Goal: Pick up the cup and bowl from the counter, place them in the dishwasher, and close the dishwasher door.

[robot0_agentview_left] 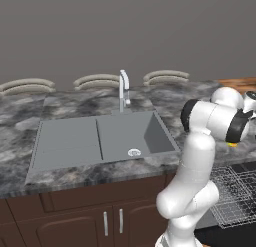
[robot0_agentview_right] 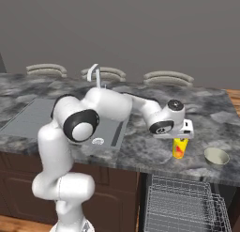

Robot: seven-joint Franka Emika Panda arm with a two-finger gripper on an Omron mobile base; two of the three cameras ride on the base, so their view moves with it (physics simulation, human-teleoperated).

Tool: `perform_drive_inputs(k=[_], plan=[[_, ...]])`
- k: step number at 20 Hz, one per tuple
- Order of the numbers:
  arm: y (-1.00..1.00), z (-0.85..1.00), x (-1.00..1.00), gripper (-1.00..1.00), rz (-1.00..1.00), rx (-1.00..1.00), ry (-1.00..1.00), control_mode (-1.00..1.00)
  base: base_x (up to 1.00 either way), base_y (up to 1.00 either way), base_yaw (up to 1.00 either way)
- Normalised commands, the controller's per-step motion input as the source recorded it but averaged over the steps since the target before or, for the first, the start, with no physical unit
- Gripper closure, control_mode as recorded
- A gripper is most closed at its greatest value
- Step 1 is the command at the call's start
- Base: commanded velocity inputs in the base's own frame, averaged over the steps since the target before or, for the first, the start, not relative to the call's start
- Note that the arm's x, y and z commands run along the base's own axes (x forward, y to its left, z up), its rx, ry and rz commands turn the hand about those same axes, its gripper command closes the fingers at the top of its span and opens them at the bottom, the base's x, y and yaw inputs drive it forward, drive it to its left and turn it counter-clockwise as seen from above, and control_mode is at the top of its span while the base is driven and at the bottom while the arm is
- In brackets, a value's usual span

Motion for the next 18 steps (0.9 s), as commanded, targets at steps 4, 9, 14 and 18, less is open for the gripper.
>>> perform_drive_inputs(k=[4, 9, 14, 18], plan=[[-0.26, -0.23, 0.33, -1.00, 0.00, 0.04, 0.00, -1.00, 0.00, 0.00, 0.00], [-0.27, -0.21, 0.31, -1.00, 0.00, 0.03, 0.00, -1.00, 0.00, 0.00, 0.00], [-0.21, -0.21, 0.36, 1.00, 0.00, 0.04, 0.00, -1.00, 0.00, 0.00, 0.00], [-0.01, -0.20, 0.19, 1.00, 0.00, 0.06, 0.01, -1.00, 0.00, 0.00, 0.00]])
